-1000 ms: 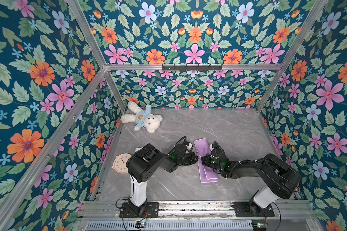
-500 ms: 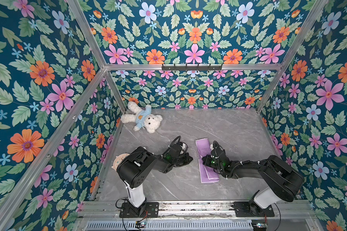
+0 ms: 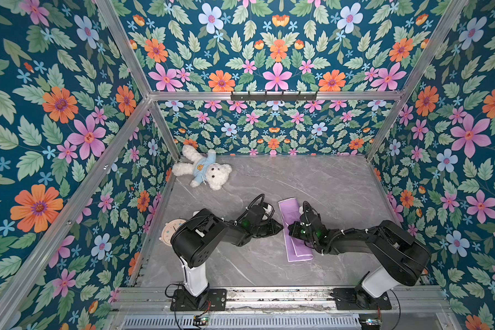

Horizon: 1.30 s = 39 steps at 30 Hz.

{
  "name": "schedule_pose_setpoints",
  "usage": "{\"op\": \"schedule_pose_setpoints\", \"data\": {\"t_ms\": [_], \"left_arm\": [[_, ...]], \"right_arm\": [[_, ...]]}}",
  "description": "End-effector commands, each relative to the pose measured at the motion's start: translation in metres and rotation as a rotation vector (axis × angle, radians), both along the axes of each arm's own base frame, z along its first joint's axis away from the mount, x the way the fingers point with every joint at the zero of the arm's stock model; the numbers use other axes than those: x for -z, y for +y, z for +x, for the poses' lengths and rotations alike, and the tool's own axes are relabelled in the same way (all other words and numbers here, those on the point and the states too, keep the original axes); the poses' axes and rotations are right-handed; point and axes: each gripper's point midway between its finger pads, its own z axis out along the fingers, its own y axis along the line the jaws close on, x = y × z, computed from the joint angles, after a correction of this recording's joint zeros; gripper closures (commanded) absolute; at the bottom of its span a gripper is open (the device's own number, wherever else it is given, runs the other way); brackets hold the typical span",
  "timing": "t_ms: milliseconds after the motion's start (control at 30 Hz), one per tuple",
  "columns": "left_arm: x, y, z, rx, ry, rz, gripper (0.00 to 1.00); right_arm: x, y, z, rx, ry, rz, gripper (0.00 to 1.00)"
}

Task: Fold the rectangular paper in half along the long edge
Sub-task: Fold the paper at the center of the board.

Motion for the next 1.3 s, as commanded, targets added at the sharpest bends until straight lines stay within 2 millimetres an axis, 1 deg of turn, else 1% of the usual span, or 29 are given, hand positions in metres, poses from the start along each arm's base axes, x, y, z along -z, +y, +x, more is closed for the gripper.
{"op": "schedule_pose_setpoints", "data": {"t_ms": [0, 67, 133, 200, 467, 533, 633, 700, 733, 900, 933, 967, 1033, 1133, 1200, 1267], "left_arm": [[0.011, -0.002, -0.005, 0.017, 0.028, 0.026, 0.79], [0.017, -0.003, -0.008, 0.024, 0.044, 0.036, 0.89], [0.023, -0.002, -0.008, 0.022, 0.055, 0.048, 0.96], [0.027, 0.000, -0.009, 0.018, 0.065, 0.064, 1.00], [0.034, 0.001, -0.010, 0.020, 0.078, 0.084, 1.00], [0.034, 0.001, -0.011, 0.020, 0.080, 0.085, 1.00], [0.035, 0.002, -0.011, 0.019, 0.081, 0.087, 1.00], [0.036, 0.002, -0.011, 0.020, 0.083, 0.087, 1.00], [0.035, 0.001, -0.012, 0.021, 0.083, 0.086, 1.00], [0.035, 0.003, -0.011, 0.017, 0.079, 0.090, 1.00], [0.035, 0.003, -0.011, 0.018, 0.079, 0.092, 1.00], [0.035, 0.003, -0.011, 0.017, 0.079, 0.092, 1.00], [0.034, 0.004, -0.011, 0.017, 0.079, 0.091, 1.00], [0.026, 0.005, -0.009, 0.012, 0.057, 0.074, 1.00], [0.019, 0.011, -0.005, 0.000, 0.031, 0.074, 1.00], [0.013, 0.024, 0.003, -0.028, 0.009, 0.092, 1.00]], "right_arm": [[-0.002, 0.003, 0.001, -0.002, -0.002, 0.011, 1.00], [-0.004, 0.004, 0.001, -0.005, -0.003, 0.016, 1.00], [-0.005, 0.005, 0.002, -0.010, -0.005, 0.020, 1.00], [-0.007, 0.007, 0.002, -0.013, -0.005, 0.026, 1.00], [-0.013, 0.013, 0.003, -0.021, -0.016, 0.065, 1.00], [-0.011, 0.015, 0.004, -0.022, -0.015, 0.073, 1.00], [-0.003, 0.016, 0.003, -0.020, -0.002, 0.079, 1.00], [-0.007, 0.019, 0.004, -0.018, -0.015, 0.115, 1.00], [0.006, 0.018, 0.002, -0.015, 0.008, 0.103, 1.00], [0.020, 0.009, 0.001, 0.002, 0.033, 0.051, 1.00], [0.022, 0.008, -0.001, -0.001, 0.040, 0.041, 0.99], [0.023, 0.007, -0.002, -0.005, 0.043, 0.033, 0.95], [0.023, 0.006, -0.003, -0.004, 0.045, 0.030, 0.92], [0.022, 0.006, -0.004, -0.010, 0.044, 0.029, 0.85], [0.022, 0.007, -0.004, -0.013, 0.045, 0.029, 0.80], [0.023, 0.007, -0.004, -0.013, 0.046, 0.028, 0.79]]}}
